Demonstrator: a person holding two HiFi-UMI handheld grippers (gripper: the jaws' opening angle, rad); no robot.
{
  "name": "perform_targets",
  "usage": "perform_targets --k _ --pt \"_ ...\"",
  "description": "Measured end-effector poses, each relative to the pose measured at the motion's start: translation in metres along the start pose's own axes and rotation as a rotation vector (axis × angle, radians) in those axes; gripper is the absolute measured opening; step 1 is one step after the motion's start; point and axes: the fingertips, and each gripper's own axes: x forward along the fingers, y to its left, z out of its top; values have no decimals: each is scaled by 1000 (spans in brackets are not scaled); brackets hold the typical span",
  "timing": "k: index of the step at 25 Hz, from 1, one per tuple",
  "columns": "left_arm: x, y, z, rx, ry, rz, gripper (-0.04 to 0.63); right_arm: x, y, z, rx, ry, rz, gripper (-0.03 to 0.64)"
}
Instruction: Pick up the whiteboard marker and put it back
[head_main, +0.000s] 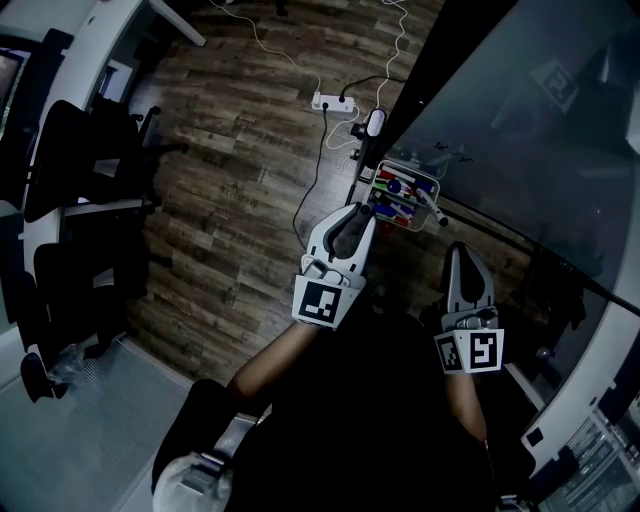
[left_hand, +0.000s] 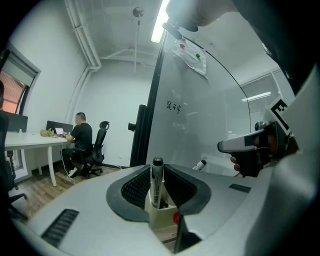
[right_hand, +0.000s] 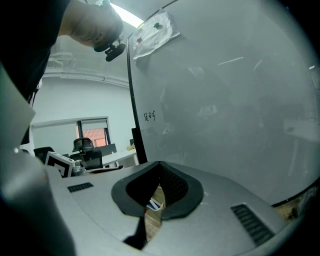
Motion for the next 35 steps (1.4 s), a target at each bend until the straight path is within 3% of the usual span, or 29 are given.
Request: perform_targets --k 35 --pt "-30 -15 16 32 -48 47 84 -30 7 5 -9 -48 38 14"
